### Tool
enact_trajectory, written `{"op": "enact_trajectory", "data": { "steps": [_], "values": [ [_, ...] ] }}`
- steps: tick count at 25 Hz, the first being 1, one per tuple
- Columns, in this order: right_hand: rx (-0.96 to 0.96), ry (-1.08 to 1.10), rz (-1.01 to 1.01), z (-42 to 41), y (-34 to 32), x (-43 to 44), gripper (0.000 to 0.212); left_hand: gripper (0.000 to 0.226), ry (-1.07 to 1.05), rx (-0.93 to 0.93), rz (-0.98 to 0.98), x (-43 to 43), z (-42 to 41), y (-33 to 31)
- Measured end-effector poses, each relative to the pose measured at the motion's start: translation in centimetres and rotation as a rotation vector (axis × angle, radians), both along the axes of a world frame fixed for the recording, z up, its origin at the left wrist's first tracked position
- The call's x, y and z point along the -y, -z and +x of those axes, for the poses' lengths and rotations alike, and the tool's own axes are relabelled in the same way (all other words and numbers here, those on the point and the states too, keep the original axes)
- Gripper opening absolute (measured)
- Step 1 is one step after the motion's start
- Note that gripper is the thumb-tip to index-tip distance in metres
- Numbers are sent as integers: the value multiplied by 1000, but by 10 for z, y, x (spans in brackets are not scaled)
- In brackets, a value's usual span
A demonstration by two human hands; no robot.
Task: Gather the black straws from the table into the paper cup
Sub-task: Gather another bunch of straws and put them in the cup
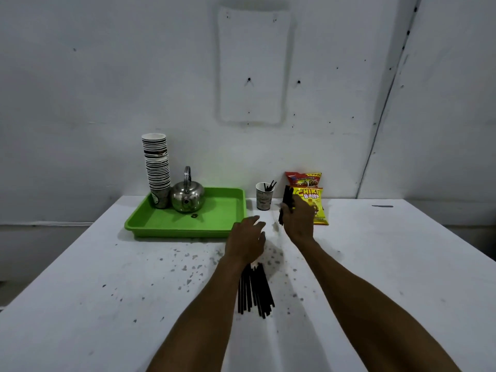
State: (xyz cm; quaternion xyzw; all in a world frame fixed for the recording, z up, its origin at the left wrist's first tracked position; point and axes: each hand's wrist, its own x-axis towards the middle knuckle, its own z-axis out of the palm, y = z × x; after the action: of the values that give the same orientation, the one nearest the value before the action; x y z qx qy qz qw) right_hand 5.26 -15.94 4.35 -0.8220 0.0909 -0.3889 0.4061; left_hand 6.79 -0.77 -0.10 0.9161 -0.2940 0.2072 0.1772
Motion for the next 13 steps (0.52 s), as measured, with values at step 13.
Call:
{"op": "enact_trajectory", "data": {
  "steps": [13],
  "values": [
    [-18, -124, 49, 203, -24, 52, 16, 93, 51, -384, -498, 68, 205, -15]
  ]
}}
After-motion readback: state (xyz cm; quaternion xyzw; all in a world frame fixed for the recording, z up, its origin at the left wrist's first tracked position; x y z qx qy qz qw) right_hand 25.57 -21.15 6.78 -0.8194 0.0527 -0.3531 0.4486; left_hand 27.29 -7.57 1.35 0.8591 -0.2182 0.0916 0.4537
